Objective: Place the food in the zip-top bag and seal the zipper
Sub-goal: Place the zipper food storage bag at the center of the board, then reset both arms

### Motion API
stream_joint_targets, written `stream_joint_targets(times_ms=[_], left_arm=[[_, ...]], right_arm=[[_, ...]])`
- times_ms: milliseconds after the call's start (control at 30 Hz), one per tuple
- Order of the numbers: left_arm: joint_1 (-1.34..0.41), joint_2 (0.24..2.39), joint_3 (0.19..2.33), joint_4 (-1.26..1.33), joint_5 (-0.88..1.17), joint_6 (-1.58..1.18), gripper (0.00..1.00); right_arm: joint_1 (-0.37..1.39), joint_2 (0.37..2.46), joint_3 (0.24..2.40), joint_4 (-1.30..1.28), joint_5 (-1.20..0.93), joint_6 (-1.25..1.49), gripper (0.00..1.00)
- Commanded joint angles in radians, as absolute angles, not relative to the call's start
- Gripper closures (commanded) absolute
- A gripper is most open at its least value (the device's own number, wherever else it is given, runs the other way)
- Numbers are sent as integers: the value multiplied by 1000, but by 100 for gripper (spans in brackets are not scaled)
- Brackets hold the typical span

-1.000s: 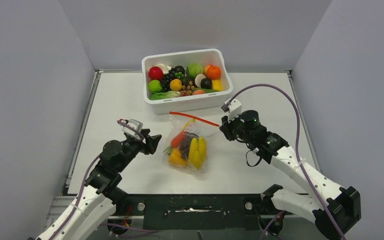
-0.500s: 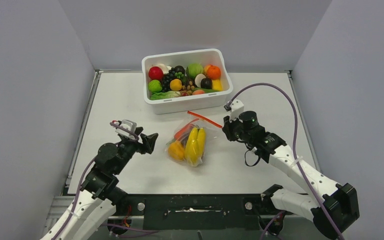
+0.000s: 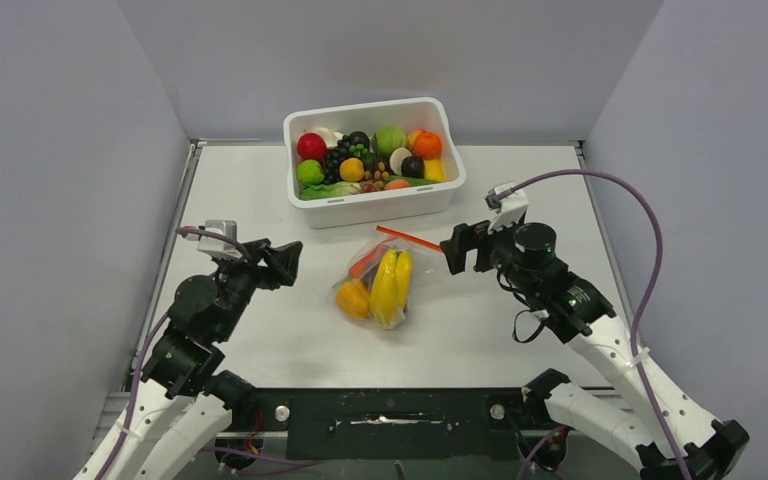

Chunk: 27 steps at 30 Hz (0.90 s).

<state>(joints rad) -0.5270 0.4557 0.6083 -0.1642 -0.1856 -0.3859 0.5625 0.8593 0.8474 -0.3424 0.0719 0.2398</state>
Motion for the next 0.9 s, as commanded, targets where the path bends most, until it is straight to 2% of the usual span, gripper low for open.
stream_joint_targets(times_ms=[0,233,867], left_arm=[[-521,515,736,-229,-267,-475,28],[-521,554,855,-244,-214,-459,28],[-522,514,821,-207,-225,-428,25]], right_arm=[[558,779,937,-354,121,319,2],[558,705,1002,-440,202,447,2],[558,684,999,-435,137,494,2]])
